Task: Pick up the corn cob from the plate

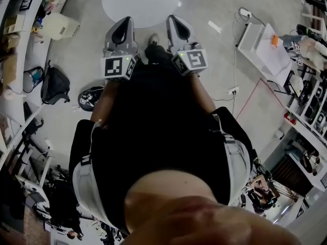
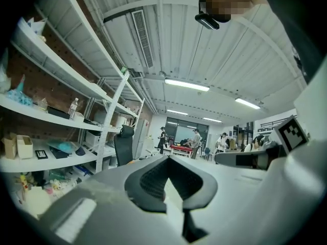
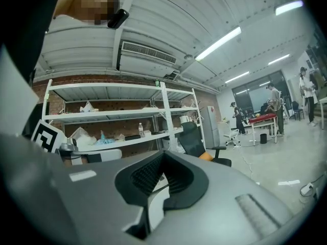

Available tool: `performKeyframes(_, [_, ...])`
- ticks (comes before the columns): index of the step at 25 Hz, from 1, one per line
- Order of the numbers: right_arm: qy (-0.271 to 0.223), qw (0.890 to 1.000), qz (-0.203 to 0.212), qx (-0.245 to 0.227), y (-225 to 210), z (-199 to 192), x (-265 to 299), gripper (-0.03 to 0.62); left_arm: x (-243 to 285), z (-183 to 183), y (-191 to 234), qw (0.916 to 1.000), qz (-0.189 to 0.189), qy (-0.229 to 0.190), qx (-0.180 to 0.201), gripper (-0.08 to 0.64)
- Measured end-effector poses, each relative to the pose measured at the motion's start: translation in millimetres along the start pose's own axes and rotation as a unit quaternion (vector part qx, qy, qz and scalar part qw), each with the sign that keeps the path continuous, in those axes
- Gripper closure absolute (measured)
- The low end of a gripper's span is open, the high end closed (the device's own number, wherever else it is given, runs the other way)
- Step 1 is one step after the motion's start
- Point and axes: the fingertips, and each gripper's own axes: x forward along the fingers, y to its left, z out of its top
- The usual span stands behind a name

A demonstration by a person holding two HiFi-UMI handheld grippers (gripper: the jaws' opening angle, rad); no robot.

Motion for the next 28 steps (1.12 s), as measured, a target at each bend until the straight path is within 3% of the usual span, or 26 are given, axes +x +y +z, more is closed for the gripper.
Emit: performKeyframes(28, [0.018, 0.999, 0.042, 0.015, -99, 7, 101, 0.584, 138, 3, 13, 0.9996, 0.026, 0.013, -0.001, 0.554])
